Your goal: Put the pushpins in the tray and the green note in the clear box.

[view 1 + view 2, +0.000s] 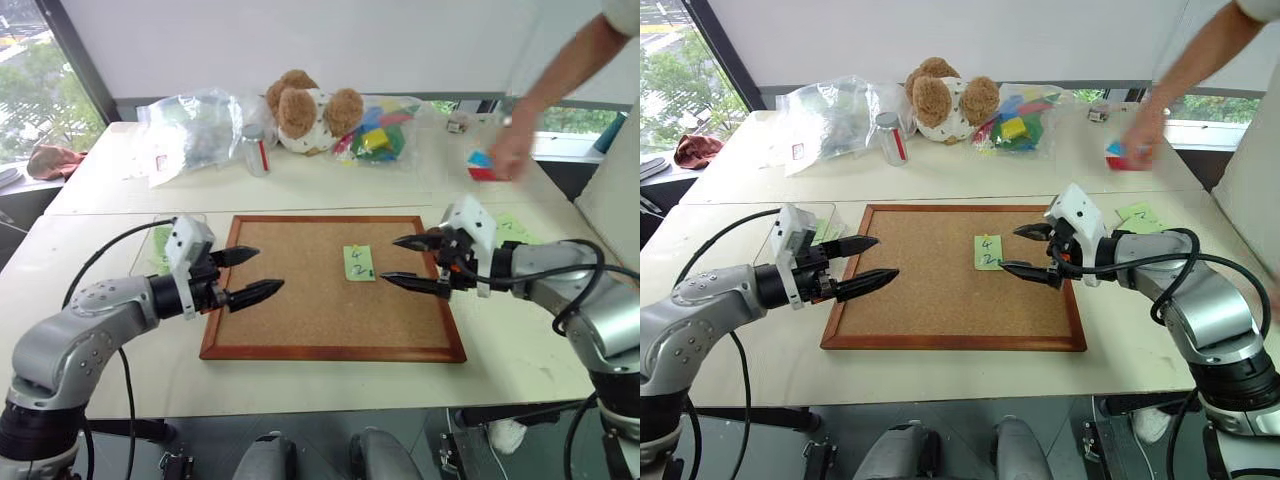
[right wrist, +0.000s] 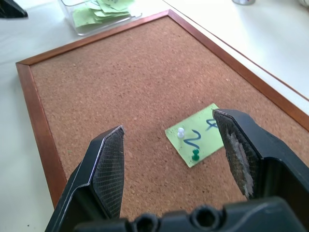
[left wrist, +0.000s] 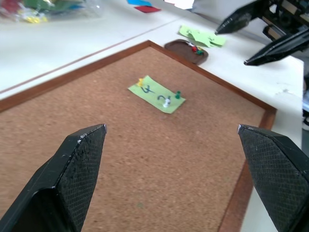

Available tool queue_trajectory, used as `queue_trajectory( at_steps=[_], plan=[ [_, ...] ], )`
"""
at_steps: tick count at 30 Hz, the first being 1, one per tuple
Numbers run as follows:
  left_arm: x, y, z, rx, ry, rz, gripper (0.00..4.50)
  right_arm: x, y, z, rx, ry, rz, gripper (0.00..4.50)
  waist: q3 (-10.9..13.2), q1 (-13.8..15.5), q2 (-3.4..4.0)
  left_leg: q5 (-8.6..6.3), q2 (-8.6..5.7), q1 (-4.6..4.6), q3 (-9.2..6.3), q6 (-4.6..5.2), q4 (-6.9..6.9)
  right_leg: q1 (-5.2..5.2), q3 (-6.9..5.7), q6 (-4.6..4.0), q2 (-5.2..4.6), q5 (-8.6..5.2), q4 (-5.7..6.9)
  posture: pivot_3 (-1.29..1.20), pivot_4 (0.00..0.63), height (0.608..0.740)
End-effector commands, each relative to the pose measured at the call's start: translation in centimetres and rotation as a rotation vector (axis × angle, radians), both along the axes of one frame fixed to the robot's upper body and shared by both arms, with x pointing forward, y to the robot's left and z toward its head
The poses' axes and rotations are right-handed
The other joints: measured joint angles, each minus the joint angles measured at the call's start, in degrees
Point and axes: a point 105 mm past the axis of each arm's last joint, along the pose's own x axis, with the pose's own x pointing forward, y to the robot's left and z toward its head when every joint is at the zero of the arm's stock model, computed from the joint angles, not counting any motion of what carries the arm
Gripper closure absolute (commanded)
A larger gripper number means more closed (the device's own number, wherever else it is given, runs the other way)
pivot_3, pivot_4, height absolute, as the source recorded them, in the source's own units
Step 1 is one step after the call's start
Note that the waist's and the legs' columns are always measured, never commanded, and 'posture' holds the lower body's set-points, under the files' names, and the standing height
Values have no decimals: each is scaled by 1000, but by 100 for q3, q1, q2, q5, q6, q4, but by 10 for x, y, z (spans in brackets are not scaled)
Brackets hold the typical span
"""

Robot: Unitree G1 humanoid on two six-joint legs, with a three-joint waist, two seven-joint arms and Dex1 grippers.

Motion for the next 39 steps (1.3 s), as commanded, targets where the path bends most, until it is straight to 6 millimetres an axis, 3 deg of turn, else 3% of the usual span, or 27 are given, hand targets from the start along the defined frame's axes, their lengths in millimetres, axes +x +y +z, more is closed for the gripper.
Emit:
queue_trajectory(
  at_steps=[1, 23, 29, 32, 39],
  plan=[
    [-1, 1, 10, 0, -49, -3, 25, 1, -5, 11, -3, -50, -3, 1297, 0, -1, 0, 0, 0, 0, 0, 0, 0, 0, 0, 0, 0, 0, 0, 0, 150, 740],
    [-5, -11, 3, -37, -28, -37, 25, 9, -12, 8, -28, -50, -24, 1297, 0, 0, 0, 0, 0, 0, 0, 0, 1, 0, 0, 0, 0, 0, 0, 0, 150, 740],
    [1, -11, -3, -44, -45, -10, 25, 10, -3, 5, -5, -57, -30, 1297, 0, 0, 0, 0, 0, 0, 0, 0, 1, 0, 0, 0, 0, 0, 0, 0, 150, 740],
    [9, -15, -11, -35, -55, 3, 860, 18, 0, 4, 4, -70, -65, 1297, -1, -4, 1, 0, 0, 1, 0, 0, 0, -1, 0, 0, 0, 0, 1, 0, 150, 740],
    [24, -36, -33, -9, -54, -48, 4429, 46, 15, -5, 14, -43, -182, 1297, -1, 6, 1, 1, -1, 1, 1, -2, 4, -3, 0, 0, 1, 0, 6, 0, 150, 740]
  ],
)
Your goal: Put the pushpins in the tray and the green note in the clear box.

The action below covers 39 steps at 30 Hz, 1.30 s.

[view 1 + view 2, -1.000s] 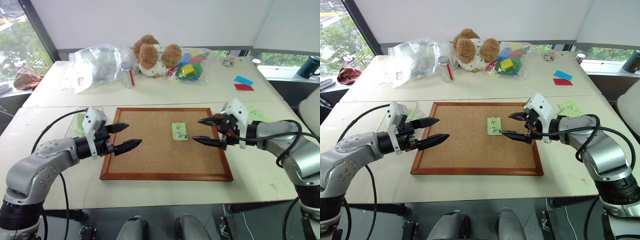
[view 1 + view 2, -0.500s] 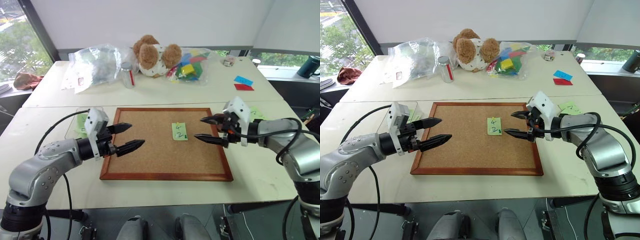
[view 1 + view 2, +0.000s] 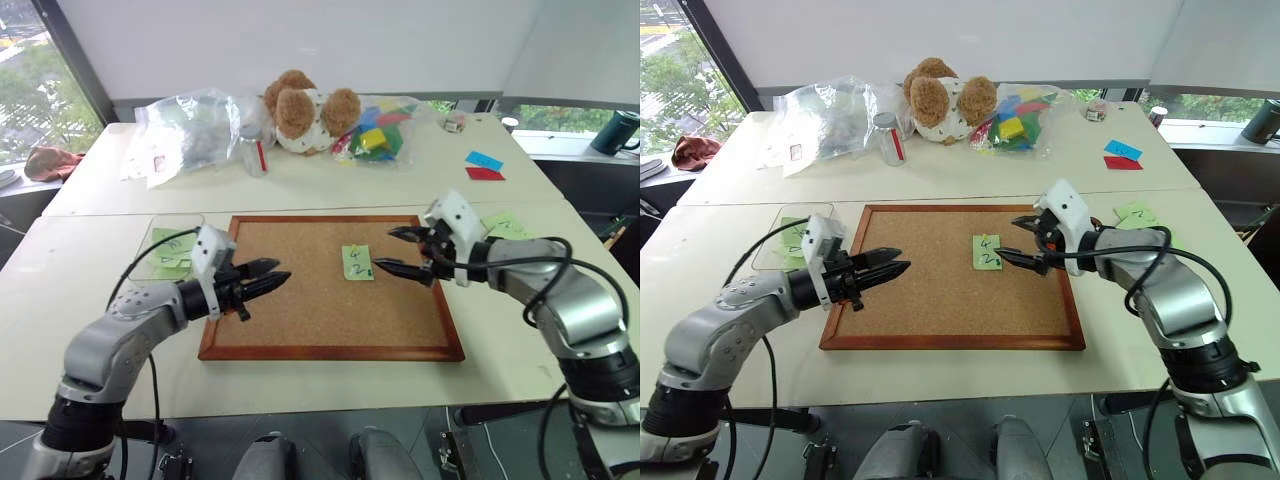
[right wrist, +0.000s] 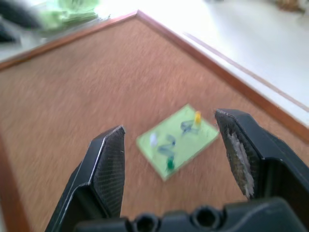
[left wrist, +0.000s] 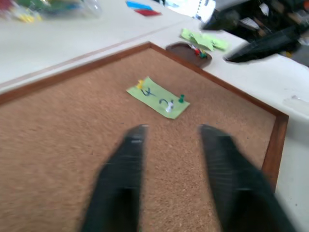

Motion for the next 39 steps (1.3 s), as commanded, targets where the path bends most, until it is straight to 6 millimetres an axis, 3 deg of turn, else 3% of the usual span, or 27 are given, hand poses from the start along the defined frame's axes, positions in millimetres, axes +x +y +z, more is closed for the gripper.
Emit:
queue_trajectory(
  at_steps=[1, 7, 13, 15, 18, 33, 35, 38, 39],
  plan=[
    [5, -15, -9, 45, -43, -42, 4475, 13, 5, -1, -7, -3, -55, 1297, 0, 16, 0, 0, 0, 0, 0, 0, 0, 0, -1, 0, 0, 0, 0, 0, 150, 740],
    [14, -31, -40, 83, -17, -52, 4475, 38, 20, -19, -6, 52, -125, 1297, 0, -7, 0, 4, -2, -9, 1, -6, 0, -10, 0, 1, 0, 0, -2, 0, 150, 740],
    [18, -25, -62, 118, 14, -7, 4475, 55, 36, -30, 6, 79, -131, 1297, 0, -27, 0, 3, -2, -10, 2, -5, 1, -15, -1, 1, 3, 0, 7, 0, 150, 740],
    [18, -23, -64, 131, 11, 0, 4475, 60, 39, -33, 10, 90, -133, 1297, 0, -26, 0, 3, -2, -10, 2, -5, 2, -15, 0, 1, 3, 1, 9, 0, 150, 740],
    [19, -20, -63, 122, 7, 18, 4500, 64, 43, -35, 4, 93, -124, 2536, 0, -24, 0, 3, -2, -9, 2, -5, 2, -15, -1, 1, 3, 1, 10, 0, 150, 740],
    [15, -14, -66, 127, 8, 44, 4500, 76, 34, -47, 3, 133, -146, 2536, -1, -42, 2, 3, -1, -6, 2, -5, 1, -14, 0, 1, 3, 1, 13, 0, 150, 740],
    [15, -13, -66, 127, 10, 46, 4500, 76, 35, -46, 9, 134, -143, 3115, -1, -43, 2, 3, -1, -6, 2, -4, 1, -14, 0, 1, 3, 1, 13, 0, 150, 740],
    [14, -11, -69, 136, 17, 47, 4500, 76, 36, -43, 13, 128, -137, 4413, -1, -44, 2, 3, -1, -6, 2, -4, 1, -15, 0, 1, 3, 1, 13, 0, 150, 740],
    [14, -11, -70, 140, 20, 48, 4500, 75, 37, -42, 15, 126, -134, 4472, -1, -40, 2, 3, -1, -6, 2, -4, 1, -15, 0, 1, 3, 1, 13, 0, 150, 740]
  ],
)
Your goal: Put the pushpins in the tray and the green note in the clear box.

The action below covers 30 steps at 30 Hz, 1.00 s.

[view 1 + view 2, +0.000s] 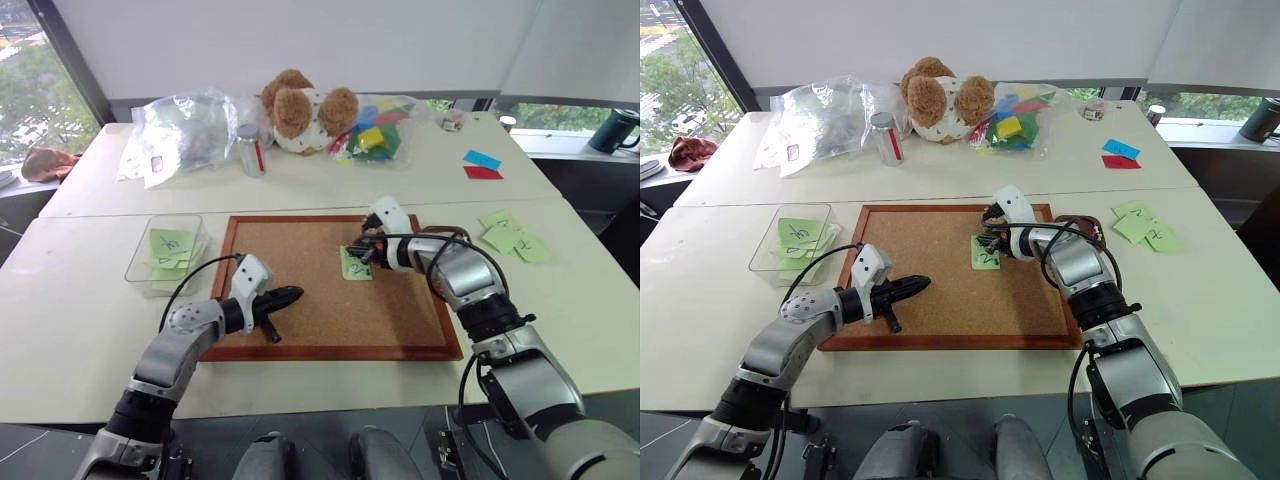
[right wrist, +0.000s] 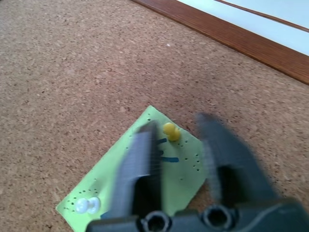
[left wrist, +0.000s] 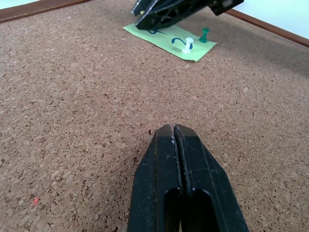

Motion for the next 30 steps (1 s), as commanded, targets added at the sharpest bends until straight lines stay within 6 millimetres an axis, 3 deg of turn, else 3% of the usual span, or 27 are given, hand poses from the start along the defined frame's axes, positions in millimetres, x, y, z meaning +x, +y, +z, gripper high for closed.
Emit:
queue_trajectory(
  at_steps=[1, 6, 11, 18, 25, 28, 30],
  plan=[
    [-1, 7, -5, 21, 12, 20, 4500, 4, 3, 23, 23, -62, 13, 4472, 0, 4, 0, 0, 0, 0, 0, 0, 0, 0, 0, 0, 0, 0, 0, 0, 150, 740],
    [-3, 5, -15, 43, 40, 11, 4500, -2, 4, 35, 39, -88, 35, 4472, 0, 11, 1, 0, 0, 0, 0, 0, -2, -1, 0, 0, 0, 0, 0, 0, 150, 740],
    [-3, 6, -25, 75, 66, 11, 4500, -8, -2, 71, 94, -152, 21, 4472, -3, 19, 5, 0, 0, 0, 0, 1, -2, -1, 0, 0, 0, 0, 0, 0, 150, 740],
    [-3, 5, -31, 75, 87, 13, 4500, -9, -44, 106, 110, -231, -115, 4472, -8, 28, 10, -1, 0, 10, -1, 2, -2, 11, 0, 0, -3, 0, 0, 0, 150, 740],
    [-1, 5, -28, 64, 78, 14, 4500, 0, -124, 91, 42, -218, -358, 4472, -11, 35, 12, -1, 0, 11, 0, 3, -2, 15, 0, 0, -4, 0, -2, 0, 150, 740],
    [0, 5, -27, 66, 71, 9, 4500, 3, -148, 70, 5, -168, -418, 4472, -13, 33, 17, -1, 0, 13, 1, 3, -2, 15, 1, 0, -4, 0, -1, 0, 150, 740],
    [1, 5, -26, 64, 69, 9, 4500, 3, -153, 55, 19, -126, -421, 4472, -14, 32, 17, -1, 0, 17, 1, 3, -2, 21, 0, 0, -4, 0, 0, 0, 150, 740]
  ],
)
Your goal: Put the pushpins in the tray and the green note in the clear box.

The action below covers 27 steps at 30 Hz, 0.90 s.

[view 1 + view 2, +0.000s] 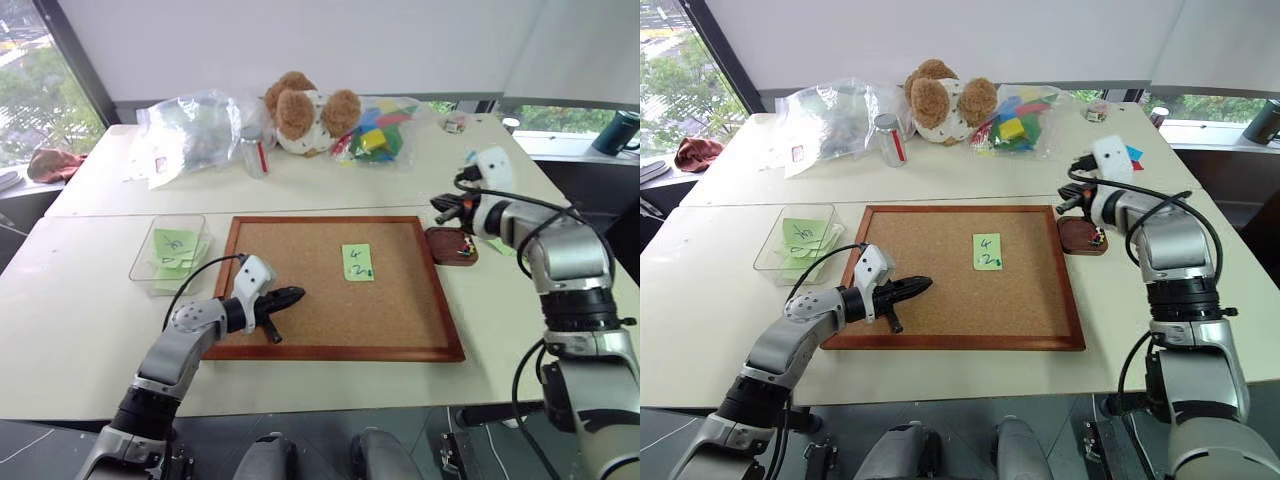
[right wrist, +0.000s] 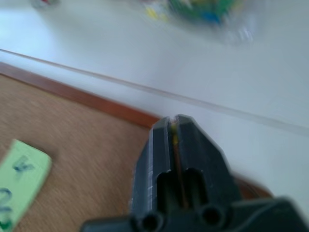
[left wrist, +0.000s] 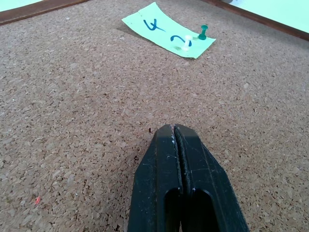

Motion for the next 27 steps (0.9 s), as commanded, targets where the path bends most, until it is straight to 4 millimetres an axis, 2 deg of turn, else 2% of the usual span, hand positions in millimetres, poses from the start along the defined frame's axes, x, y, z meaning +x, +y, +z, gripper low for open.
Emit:
queue_trajectory(
  at_steps=[1, 5, 10, 11, 13, 19, 20, 27],
  plan=[
    [-2, 6, -20, 40, 68, 23, 4500, 2, -12, -8, 5, 3, -14, 4472, 0, -1, 0, 0, 0, 2, 0, 0, 0, 3, 0, 0, 0, 0, 0, 0, 150, 740],
    [-3, 6, -20, 40, 66, 21, 4500, 3, -18, -25, 13, 46, -33, 4472, 0, -2, 1, 0, 0, 2, 1, 0, 0, 3, 0, 0, 0, 0, 0, 0, 150, 740],
    [-3, 7, -19, 43, 63, 24, 4500, 5, -21, -35, 25, 64, -40, 4472, 0, -2, 1, 0, 0, 2, 1, 0, 0, 4, 0, 0, 0, 0, 0, 0, 150, 740],
    [-3, 8, -19, 44, 63, 25, 4500, 5, -21, -35, 29, 66, -40, 3922, 0, -2, 1, 0, 0, 2, 1, 0, 0, 4, 0, 0, 0, 0, 0, 0, 150, 740],
    [-3, 8, -19, 43, 62, 29, 4500, 5, -22, -35, 27, 70, -41, 3292, 0, -2, 1, 0, 0, 2, 1, 0, 0, 3, 0, 0, 0, 0, -1, 0, 150, 740],
    [-4, 9, -19, 38, 63, 36, 4500, 4, -25, -34, 21, 72, -38, 230, 0, -4, 1, 0, 0, 2, 1, 0, 0, 3, 0, 0, 0, 0, -1, 0, 150, 740],
    [-3, 9, -19, 37, 63, 36, 4500, 4, -25, -33, 21, 71, -38, 43, 0, -4, 1, 0, 0, 2, 1, 0, 0, 3, 0, 0, 0, 0, -1, 0, 150, 740],
    [-2, 8, -18, 35, 62, 31, 4500, 4, -27, -31, 6, 61, -37, 43, 0, -3, 1, 0, 0, 2, 1, 0, -1, 3, 0, 0, 0, 0, -1, 0, 150, 740]
  ],
)
